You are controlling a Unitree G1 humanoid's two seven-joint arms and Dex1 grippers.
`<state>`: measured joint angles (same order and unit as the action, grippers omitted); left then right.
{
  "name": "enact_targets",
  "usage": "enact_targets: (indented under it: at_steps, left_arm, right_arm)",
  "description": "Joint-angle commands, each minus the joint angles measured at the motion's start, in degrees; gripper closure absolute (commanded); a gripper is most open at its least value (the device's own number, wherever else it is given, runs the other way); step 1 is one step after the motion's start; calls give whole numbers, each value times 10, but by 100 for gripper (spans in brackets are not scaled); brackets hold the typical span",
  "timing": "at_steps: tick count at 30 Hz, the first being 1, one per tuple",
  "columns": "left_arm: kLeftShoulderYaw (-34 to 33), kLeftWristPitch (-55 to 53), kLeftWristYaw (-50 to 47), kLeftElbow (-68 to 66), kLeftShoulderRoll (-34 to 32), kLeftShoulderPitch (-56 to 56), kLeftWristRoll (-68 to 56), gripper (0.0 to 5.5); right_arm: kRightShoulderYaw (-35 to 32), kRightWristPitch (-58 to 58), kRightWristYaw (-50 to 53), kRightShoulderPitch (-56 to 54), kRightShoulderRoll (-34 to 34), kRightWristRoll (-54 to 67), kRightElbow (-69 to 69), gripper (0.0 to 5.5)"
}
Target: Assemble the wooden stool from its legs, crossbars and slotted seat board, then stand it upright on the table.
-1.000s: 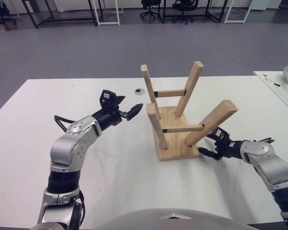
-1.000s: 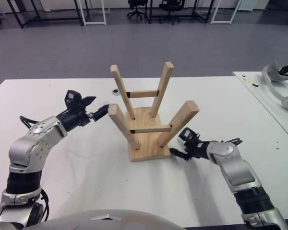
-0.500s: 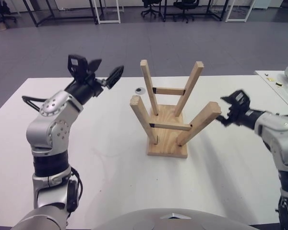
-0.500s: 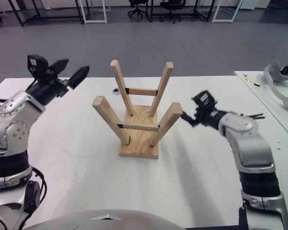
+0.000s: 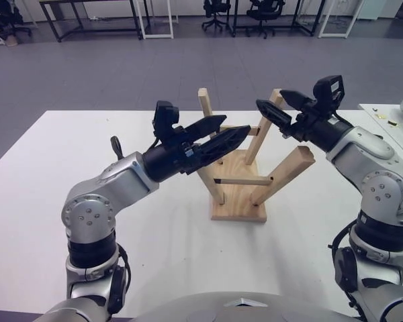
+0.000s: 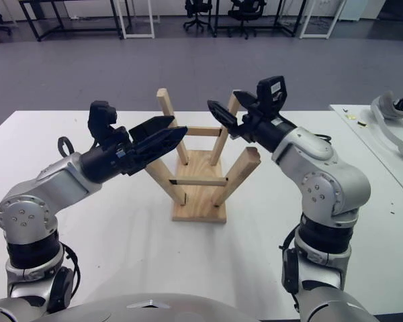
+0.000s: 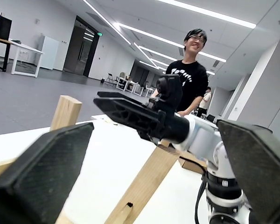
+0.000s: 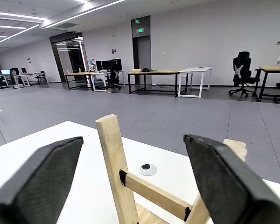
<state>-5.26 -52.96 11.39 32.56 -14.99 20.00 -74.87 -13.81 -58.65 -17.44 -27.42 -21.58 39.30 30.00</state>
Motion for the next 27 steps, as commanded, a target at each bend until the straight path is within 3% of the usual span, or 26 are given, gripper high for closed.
enact_targets:
  at_steps: [1,7,13,19,21,24,26,27]
  left_arm:
    - [87,-45,-33,-133,-11,-87,104,64]
    - [52,-16,-20,-139,-47,44,86,64]
    - [-41,-17,-28,-122,-99,232,-40,64]
    - [-108,25,-71,-174,-132,362,-61,64]
    - [-67,22,-36,-171,-165,300,23,64]
    - [98,7,48,-187,-162,81,133,64]
    - [210,14,88,-184,-148,-24,185,64]
    - [228,13,90,-183,-133,-52,191,64]
  right_arm:
    - [46,-32,23,31,20,11,31,149]
    - [47,-26,34,14,17,8,22,149]
    - [-56,-33,59,-144,6,98,-21,149]
    - [-99,-30,111,-244,-3,160,-47,149]
    - [-88,-54,142,-174,27,185,-21,149]
    - [-44,-83,205,4,105,223,38,149]
    - [-17,-98,218,81,113,215,49,149]
    - [-12,-99,225,97,114,217,52,149]
